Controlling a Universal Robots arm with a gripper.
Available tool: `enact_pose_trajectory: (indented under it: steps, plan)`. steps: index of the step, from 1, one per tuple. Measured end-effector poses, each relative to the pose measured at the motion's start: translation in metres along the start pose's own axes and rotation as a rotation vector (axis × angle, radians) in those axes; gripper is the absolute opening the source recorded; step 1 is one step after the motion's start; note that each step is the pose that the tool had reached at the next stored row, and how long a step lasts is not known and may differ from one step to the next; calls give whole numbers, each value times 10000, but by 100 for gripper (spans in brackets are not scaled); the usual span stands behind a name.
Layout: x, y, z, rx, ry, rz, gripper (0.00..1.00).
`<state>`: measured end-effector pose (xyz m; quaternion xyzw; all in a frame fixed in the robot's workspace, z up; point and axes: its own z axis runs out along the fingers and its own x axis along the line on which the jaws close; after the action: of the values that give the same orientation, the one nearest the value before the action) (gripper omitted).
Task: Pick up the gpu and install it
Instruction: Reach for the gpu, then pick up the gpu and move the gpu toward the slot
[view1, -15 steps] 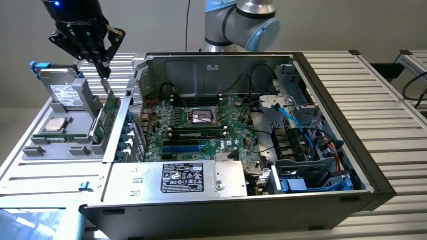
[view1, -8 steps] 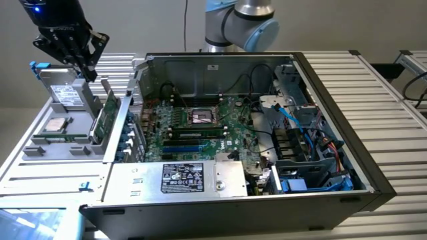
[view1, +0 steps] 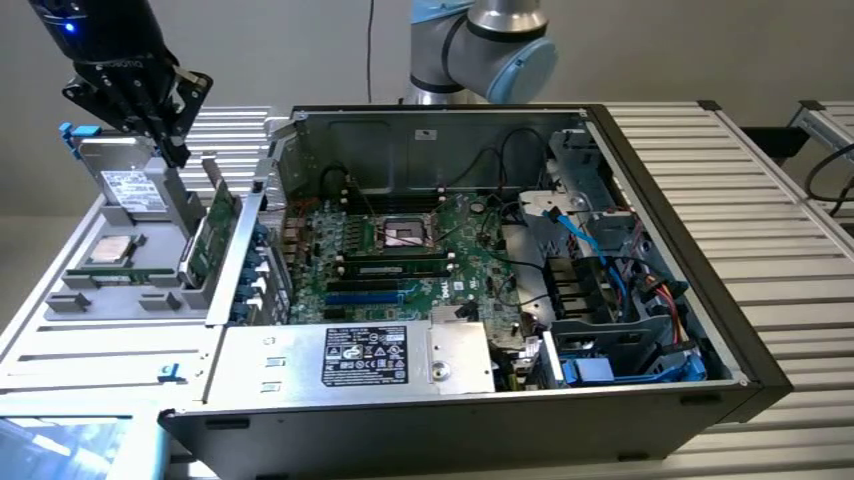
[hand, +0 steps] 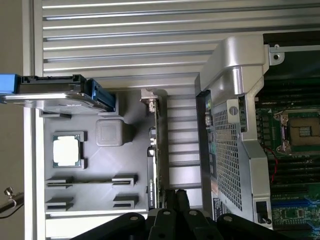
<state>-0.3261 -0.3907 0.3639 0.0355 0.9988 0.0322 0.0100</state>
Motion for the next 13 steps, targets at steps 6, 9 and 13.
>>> enact_pose_trajectory:
  steps: [6,9,13]
  plan:
    - [0,0,0,0,-1,0,12]
    - [0,0,0,0,-1,0,12]
    - [0,0,0,0,0,0,19]
